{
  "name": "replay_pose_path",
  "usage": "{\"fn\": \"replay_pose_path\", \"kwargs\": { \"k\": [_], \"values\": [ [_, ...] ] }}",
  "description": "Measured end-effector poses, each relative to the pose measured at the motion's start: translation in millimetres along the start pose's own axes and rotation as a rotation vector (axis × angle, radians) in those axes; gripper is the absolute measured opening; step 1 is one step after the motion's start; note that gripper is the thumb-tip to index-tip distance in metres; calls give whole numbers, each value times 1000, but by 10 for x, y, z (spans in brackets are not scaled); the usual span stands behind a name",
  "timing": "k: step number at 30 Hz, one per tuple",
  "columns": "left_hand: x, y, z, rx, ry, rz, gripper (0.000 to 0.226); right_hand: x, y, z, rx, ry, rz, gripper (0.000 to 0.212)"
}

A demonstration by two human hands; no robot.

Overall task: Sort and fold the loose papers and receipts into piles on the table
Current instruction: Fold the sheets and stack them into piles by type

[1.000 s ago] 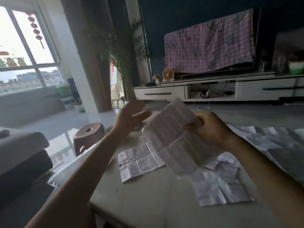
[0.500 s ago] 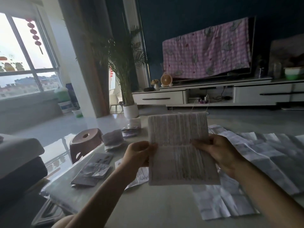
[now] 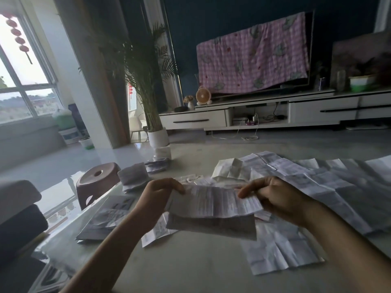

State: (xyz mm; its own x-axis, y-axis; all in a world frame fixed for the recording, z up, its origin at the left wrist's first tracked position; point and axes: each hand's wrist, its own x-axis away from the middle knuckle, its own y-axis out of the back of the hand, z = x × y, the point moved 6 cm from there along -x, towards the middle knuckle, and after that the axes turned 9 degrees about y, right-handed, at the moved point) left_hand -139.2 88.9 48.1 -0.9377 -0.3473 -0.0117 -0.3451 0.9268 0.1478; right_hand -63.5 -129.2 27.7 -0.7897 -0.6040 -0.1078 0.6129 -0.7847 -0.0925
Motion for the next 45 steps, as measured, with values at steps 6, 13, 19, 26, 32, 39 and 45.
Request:
{"fn": "replay_pose_path", "kwargs": {
  "k": [6,13,19,26,32,39,45],
  "values": [
    [-33,-133,-146,-172,-35,229,56,19,-187,282,397,87,181,20],
    [-161,-271,2,381,250,276,38,-2,-261,65,276,33,73,20],
    [138,-606,204,109,220,253,22,-57,-183,-93,122,30,-122,11],
    [88,-555,261,91,197,142,18,-94,-242,-199,29,10,-121,17],
    [100,-523,263,25,159,142,22,-74,-310,-259,-61,-67,-29,18],
    [102,-473,288,258,285,156,26,-98,-298,-243,-20,65,-88,45],
    [235,-609,362,354,453,469,59,-62,-248,-53,304,381,-297,56]
  ]
}}
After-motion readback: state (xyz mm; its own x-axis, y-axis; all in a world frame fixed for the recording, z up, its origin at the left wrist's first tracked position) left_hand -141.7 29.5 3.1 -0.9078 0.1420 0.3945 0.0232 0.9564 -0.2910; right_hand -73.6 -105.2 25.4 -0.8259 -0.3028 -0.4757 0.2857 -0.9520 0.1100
